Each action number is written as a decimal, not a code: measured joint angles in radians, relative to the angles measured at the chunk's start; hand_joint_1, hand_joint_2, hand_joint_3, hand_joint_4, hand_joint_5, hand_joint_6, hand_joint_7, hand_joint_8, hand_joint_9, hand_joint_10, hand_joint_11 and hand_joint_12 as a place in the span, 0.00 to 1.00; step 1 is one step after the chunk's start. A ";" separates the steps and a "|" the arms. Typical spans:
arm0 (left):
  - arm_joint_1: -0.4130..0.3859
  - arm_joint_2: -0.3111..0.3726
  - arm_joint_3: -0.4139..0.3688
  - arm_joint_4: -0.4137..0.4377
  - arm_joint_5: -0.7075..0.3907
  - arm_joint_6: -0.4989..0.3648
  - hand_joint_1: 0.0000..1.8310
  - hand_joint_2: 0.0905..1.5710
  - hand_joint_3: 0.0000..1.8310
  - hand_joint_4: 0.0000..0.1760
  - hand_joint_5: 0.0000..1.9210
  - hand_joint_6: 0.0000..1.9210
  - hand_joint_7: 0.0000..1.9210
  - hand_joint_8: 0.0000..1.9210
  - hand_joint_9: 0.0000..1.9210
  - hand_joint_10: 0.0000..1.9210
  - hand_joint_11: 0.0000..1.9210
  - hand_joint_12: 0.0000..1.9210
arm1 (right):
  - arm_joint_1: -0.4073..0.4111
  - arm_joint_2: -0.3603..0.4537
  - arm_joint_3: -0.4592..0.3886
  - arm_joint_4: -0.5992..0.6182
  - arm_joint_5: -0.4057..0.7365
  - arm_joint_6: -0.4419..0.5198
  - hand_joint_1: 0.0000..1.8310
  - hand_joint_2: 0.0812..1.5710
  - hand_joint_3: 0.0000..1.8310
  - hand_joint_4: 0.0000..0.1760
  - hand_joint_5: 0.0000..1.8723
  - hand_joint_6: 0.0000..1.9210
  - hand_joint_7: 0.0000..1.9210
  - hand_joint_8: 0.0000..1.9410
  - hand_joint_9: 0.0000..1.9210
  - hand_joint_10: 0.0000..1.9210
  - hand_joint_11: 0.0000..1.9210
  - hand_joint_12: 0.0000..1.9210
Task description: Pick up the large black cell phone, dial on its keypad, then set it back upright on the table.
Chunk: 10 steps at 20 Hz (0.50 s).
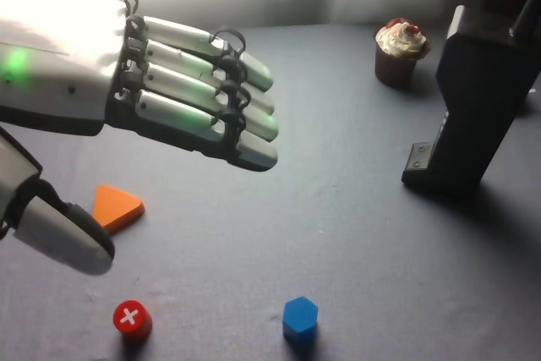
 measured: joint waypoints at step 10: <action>-0.003 0.002 -0.025 0.002 0.007 0.006 0.00 0.69 0.00 0.00 0.10 0.00 0.11 0.00 0.10 0.00 0.00 0.22 | 0.077 -0.044 0.078 0.000 -0.006 -0.066 0.01 0.59 0.00 0.00 0.05 0.00 0.06 0.00 0.07 0.00 0.00 0.23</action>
